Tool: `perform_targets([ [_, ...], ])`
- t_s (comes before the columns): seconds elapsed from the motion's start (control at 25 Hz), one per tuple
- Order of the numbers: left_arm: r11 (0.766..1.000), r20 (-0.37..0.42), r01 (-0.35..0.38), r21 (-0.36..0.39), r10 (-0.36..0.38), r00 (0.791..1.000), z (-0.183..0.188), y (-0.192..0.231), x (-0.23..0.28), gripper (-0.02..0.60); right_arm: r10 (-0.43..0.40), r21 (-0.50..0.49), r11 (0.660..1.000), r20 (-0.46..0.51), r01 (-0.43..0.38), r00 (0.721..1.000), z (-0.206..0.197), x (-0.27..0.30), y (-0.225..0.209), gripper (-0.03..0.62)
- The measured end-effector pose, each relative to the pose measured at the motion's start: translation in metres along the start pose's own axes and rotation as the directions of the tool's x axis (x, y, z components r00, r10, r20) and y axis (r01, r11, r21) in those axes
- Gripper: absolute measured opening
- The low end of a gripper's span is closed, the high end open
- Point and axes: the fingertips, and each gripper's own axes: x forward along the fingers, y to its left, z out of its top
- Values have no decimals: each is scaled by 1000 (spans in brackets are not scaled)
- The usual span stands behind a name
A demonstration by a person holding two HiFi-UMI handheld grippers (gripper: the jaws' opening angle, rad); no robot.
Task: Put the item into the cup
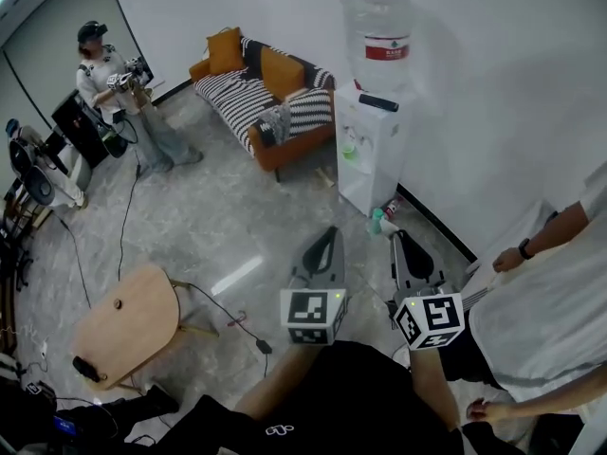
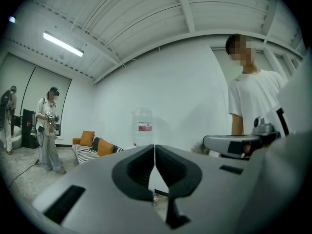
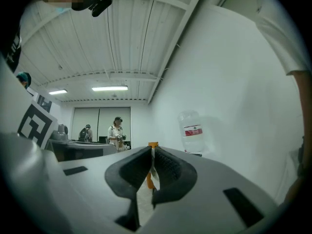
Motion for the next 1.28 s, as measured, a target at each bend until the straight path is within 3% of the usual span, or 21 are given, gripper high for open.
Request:
perform_targets([
  [0.32,999,32,36,5,-36,999,7,-4,26,14,0,-25,1000,16,0,1000,0,13,-15,26],
  [0.6,999,25,51,-8,-51,998,-1,23,79,14,9,-17,1000,-8,-9,1000,-14,65,-32,26],
  [0.92,996,-46,64,-69,-67,997,-18,70,170,14,-4,26,1000,-64,6,998,-40,155,-56,26],
  [1.28,997,-163,50,-66,-60,985,-37,131,265,14,-9,130,991,-120,25,993,-64,266,-90,26],
])
